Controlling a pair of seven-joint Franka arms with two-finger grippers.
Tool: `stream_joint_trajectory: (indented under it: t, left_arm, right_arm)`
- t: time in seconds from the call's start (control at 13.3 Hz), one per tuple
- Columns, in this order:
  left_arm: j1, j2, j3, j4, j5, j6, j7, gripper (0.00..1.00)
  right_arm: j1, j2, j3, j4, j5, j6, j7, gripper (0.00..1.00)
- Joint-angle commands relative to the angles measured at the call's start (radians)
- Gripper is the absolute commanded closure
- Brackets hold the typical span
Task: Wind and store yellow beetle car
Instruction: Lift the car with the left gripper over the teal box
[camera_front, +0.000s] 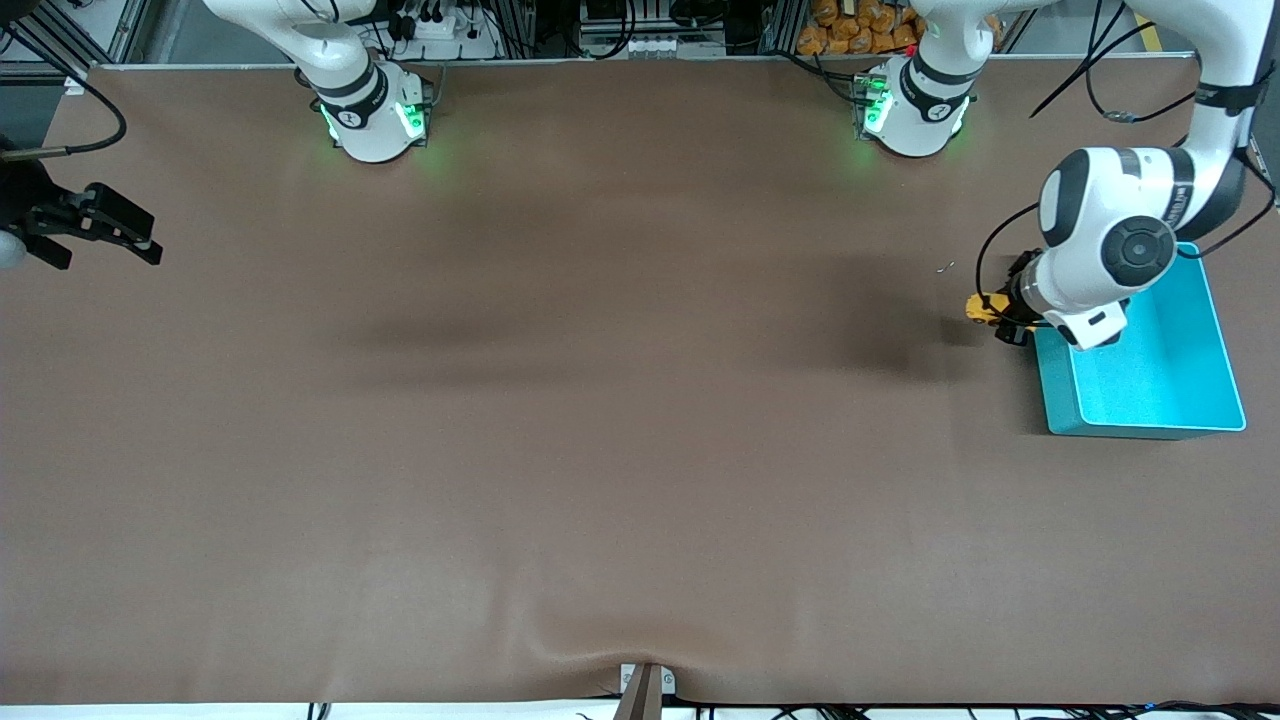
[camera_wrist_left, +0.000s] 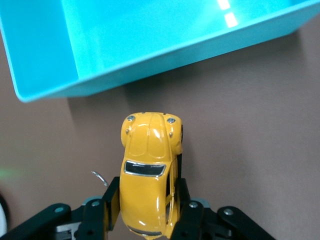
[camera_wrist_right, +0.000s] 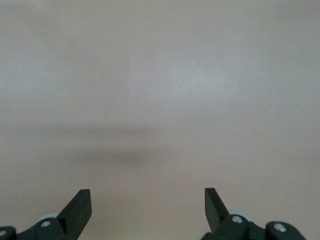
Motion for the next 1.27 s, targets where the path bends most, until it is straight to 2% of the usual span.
stream_joint_trajectory:
  t: [0.0, 0.38, 0.53, 0.75, 1.2]
  left_arm:
    - [0.060, -0.022, 0.005, 0.072, 0.026, -0.086, 0.232, 1.00]
    - [0.233, 0.004, 0.008, 0.156, 0.041, -0.091, 0.695, 1.00]
    - [0.278, 0.039, 0.007, 0.156, 0.144, -0.040, 0.771, 1.00]
    - [0.292, 0.089, 0.007, 0.153, 0.242, 0.037, 0.826, 1.00]
    - [0.302, 0.158, 0.007, 0.152, 0.259, 0.110, 1.101, 1.00]
  right_arm:
    - [0.020, -0.007, -0.013, -0.005, 0.002, 0.001, -0.003, 0.00]
    - [0.026, -0.005, -0.013, -0.004, 0.002, 0.006, -0.001, 0.00]
    - [0.026, -0.005, -0.013, -0.004, 0.002, 0.006, -0.003, 0.00]
    - [0.026, -0.005, -0.013, -0.004, 0.002, 0.013, -0.001, 0.00]
    - [0.024, 0.001, -0.013, -0.005, 0.002, 0.015, -0.003, 0.00]
